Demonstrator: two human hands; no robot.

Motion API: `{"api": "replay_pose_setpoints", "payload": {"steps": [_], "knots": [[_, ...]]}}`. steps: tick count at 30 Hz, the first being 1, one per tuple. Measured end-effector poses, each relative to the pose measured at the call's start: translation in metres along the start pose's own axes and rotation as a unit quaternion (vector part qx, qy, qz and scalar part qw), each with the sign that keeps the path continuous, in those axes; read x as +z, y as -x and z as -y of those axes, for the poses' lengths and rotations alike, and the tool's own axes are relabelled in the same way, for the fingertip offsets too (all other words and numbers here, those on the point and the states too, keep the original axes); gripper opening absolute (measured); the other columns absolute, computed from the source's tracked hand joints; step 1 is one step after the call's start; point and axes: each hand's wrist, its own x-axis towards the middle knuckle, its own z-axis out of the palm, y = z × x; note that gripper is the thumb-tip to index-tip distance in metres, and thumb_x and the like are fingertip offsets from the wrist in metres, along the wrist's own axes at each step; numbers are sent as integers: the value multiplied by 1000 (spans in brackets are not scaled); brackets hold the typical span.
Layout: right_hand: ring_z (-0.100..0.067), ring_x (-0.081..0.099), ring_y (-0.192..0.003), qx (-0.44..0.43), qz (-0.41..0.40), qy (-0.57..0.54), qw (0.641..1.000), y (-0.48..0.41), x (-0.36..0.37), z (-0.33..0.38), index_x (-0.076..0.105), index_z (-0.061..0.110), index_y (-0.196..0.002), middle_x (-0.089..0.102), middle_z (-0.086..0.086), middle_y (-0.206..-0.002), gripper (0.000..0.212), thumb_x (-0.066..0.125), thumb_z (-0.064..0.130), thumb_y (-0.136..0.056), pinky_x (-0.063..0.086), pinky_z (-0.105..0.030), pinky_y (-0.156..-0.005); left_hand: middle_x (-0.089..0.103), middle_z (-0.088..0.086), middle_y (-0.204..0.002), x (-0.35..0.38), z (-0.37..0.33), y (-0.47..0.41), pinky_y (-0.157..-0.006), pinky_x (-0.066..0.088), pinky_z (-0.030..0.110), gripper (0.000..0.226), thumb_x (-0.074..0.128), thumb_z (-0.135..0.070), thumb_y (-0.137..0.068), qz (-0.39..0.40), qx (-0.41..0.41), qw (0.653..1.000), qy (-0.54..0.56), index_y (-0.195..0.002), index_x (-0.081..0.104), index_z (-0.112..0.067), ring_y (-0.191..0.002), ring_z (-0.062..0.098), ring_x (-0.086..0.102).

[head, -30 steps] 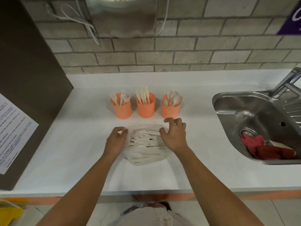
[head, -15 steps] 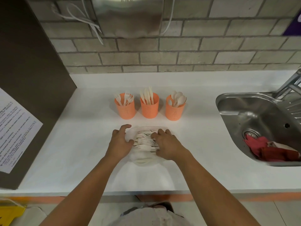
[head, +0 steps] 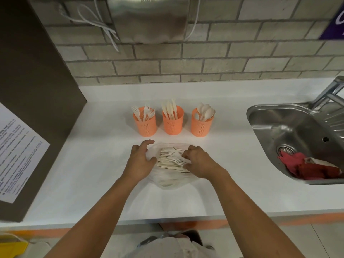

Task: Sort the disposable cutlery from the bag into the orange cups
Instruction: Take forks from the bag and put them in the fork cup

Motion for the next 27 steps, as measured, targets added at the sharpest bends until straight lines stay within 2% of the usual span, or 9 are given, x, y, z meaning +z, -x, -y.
{"api": "replay_pose_setpoints", "payload": {"steps": [3,6,9,17,21,25,27], "knots": [[-31,52,-108,-5,-8,24,1000,3,2,2,63,11,-124,52,-9,-118,33,61,24,-94,51,-47,-90,44,3,-124,0,0,-1,-94,42,25,58,69,-18,-93,0,6,1000,2,-145,49,-36,-99,11,54],[-31,51,-104,-7,-41,48,998,5,6,5,60,7,-115,48,-9,-115,24,54,24,-99,51,-46,-84,42,2,-124,0,0,-1,-102,45,29,58,69,-19,-93,-4,15,1000,-6,-145,49,-35,-106,16,55],[-29,50,-102,-9,-68,64,996,7,9,7,59,8,-116,47,-8,-118,23,49,24,-102,48,-42,-81,41,0,-124,0,1,-2,-105,47,34,58,69,-22,-93,-7,21,1000,-14,-145,49,-37,-112,24,59],[-30,48,-104,1,-119,68,991,8,12,9,57,11,-118,54,-5,-116,22,47,25,-105,43,-41,-81,41,0,-127,-5,2,-6,-106,50,40,53,68,-28,-95,-17,18,1000,-13,-142,49,-40,-117,27,58],[-29,49,-100,4,-134,-9,991,9,10,8,55,12,-120,62,-5,-115,22,45,25,-105,41,-41,-80,41,-1,-125,-5,2,-7,-107,49,43,49,69,-28,-95,-34,21,999,11,-139,52,-39,-121,28,56],[-25,49,-79,0,-163,-102,981,9,4,9,51,14,-105,60,-4,-90,9,46,22,-105,44,-42,-71,42,-3,-121,-7,-3,-8,-105,50,41,42,70,-27,-96,-87,42,994,52,-135,58,-34,-120,26,56],[-21,50,-74,5,-176,-162,971,8,-1,12,46,18,-99,56,0,-82,8,46,21,-106,41,-37,-65,44,-3,-121,-8,-8,-8,-101,51,40,39,70,-27,-96,-106,51,991,64,-133,59,-32,-117,24,56]]}}
